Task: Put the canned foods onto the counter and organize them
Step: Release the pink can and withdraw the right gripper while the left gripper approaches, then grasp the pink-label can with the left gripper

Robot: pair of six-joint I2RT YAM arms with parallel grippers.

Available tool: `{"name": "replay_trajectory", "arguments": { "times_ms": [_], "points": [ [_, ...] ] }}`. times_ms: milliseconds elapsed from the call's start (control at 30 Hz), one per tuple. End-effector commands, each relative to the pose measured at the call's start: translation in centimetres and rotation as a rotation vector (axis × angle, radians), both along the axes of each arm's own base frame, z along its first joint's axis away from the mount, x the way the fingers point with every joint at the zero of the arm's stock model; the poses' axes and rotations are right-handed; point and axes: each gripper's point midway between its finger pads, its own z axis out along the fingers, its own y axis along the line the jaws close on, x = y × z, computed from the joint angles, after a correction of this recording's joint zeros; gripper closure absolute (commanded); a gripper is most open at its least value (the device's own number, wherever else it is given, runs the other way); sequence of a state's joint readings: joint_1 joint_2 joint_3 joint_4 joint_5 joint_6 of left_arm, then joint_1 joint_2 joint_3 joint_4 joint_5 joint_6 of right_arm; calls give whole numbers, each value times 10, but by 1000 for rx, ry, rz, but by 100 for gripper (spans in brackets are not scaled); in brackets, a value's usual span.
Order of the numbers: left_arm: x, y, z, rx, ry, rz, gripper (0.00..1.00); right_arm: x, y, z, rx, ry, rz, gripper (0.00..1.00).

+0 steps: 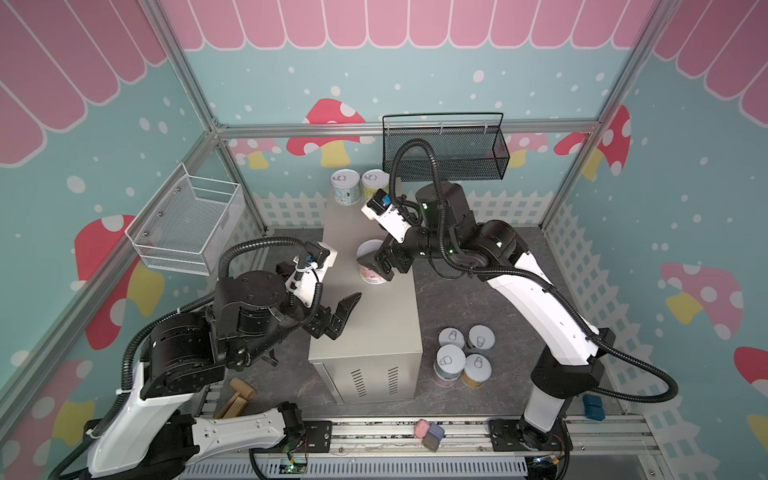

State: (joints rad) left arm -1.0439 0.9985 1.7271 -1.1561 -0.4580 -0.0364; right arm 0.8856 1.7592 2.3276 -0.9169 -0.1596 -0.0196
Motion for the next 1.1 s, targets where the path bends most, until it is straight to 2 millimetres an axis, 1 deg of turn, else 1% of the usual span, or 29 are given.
{"name": "replay_trajectory", "arguments": {
  "times_ms": [0, 67, 100, 133, 167, 233, 267, 300, 333, 400, 533, 633, 767, 833, 1000, 1067],
  "points": [
    [5, -6, 9, -21, -48, 1, 1, -8, -40, 46, 93, -88, -116, 1],
    [9, -13, 8, -18, -52, -7, 1, -5, -66, 48, 100, -102, -230, 1],
    [10, -17, 7, -14, -52, -9, 1, -4, -78, 46, 98, -107, -281, 1],
    [14, -21, 5, -7, -51, -5, 1, -3, -90, 41, 87, -106, -334, 1],
    [17, -24, 4, -4, -53, 3, 1, -5, -105, 40, 90, -109, -380, 1],
    [23, -31, 4, -12, -54, 14, 1, -9, -123, 32, 78, -106, -433, 1],
    [25, -35, 5, -28, -54, 15, 1, -14, -130, 29, 79, -102, -437, 1],
    [28, -38, 5, -40, -48, 16, 1, -19, -134, 24, 76, -95, -432, 1],
    [31, -41, 4, -50, -35, 16, 1, -25, -136, 18, 71, -86, -412, 1],
    [40, -45, 1, -60, -10, 29, 1, -39, -135, 6, 69, -64, -344, 1],
    [58, -47, -6, -84, 40, 69, 1, -60, -137, -15, 58, -24, -263, 1],
    [65, -49, -12, -91, 67, 76, 1, -66, -142, -30, 45, -1, -255, 1],
    [73, -52, -18, -87, 83, 92, 1, -71, -146, -44, 44, 5, -248, 1],
    [73, -57, -20, -96, 103, 65, 2, -74, -145, -52, 49, 7, -231, 1],
    [75, -56, -23, -108, 122, 55, 6, -75, -143, -64, 32, -10, -213, 1],
    [76, -54, -26, -113, 133, 56, 8, -74, -144, -65, 25, -29, -212, 1]
  ]
}}
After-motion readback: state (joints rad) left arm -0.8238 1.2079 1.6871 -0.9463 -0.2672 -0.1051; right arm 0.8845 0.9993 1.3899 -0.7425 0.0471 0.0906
